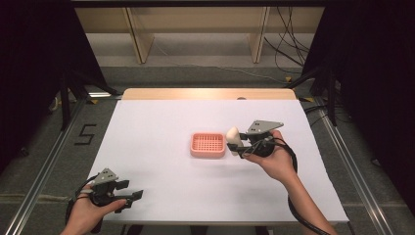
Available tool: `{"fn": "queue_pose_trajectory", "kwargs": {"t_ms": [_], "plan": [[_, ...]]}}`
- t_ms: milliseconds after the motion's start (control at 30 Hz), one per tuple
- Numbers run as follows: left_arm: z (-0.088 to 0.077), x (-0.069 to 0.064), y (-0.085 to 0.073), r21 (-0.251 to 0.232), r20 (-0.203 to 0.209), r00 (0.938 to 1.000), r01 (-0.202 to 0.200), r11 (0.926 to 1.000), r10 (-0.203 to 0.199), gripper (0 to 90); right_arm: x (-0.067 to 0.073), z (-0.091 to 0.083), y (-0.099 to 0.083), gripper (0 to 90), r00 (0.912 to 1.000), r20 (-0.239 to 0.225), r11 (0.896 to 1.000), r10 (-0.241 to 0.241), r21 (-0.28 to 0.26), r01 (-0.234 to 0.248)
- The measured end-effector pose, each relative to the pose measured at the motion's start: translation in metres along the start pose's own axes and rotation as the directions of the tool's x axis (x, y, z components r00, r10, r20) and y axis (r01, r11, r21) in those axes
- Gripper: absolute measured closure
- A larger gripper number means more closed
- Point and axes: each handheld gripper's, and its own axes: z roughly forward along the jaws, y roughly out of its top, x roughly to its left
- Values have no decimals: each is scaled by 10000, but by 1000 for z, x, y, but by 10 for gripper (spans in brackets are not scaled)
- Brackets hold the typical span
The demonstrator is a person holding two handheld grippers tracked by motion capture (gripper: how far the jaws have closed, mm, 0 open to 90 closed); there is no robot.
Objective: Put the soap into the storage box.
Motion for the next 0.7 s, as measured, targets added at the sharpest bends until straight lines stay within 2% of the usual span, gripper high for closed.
{"fn": "queue_pose_trajectory", "kwargs": {"t_ms": [33, 100, 267, 333, 367, 400, 467, 500, 600, 633, 700], "plan": [[-1, 1, 0, 80, -33, 9999, -111, 9999, 111, 291, 2, 0, 0, 507, 9996, -76, 9996, 253, 128, -252], [0, 1, 0, 39, 105, 9999, -113, 9999, 113, 291, -1, 1, 1, 507, 10000, -39, 10000, -11, 74, 11], [0, 0, 0, -71, 156, 9999, -62, 10000, 63, 291, 0, 4, 0, 507, 9998, -173, 9999, 49, 138, -47], [0, 0, 0, 18, 144, 9998, -123, 9999, 123, 291, 0, 5, 0, 507, 9999, -81, 9999, 96, 99, -96], [0, 0, 0, 14, 133, 9998, -127, 9999, 127, 291, -1, 6, 1, 507, 10000, -65, 10000, -33, 41, 33], [0, 0, 0, 11, 135, 9998, -119, 9999, 118, 291, 0, 6, 1, 507, 9999, -51, 9998, 138, 155, -137], [0, 0, 0, 11, 134, 9998, -119, 9999, 119, 291, 0, 6, 1, 507, 9999, -44, 9998, 125, 168, -124], [0, 1, 0, 14, 126, 9998, -145, 9999, 145, 291, 0, 8, 3, 507, 9999, -147, 9998, 70, 176, -67], [0, 1, 0, 52, 159, 9998, -138, 9999, 137, 291, -1, 8, 4, 507, 10000, -74, 9999, -33, 148, 35], [0, 1, 1, 108, 174, 9997, -155, 9998, 153, 291, -1, 10, 5, 507, 9997, -213, 9998, -115, 188, 119], [0, 1, 1, 106, 177, 9997, -152, 9998, 150, 291, 0, 10, 6, 507, 9999, -135, 9998, 21, 185, -18]]}}
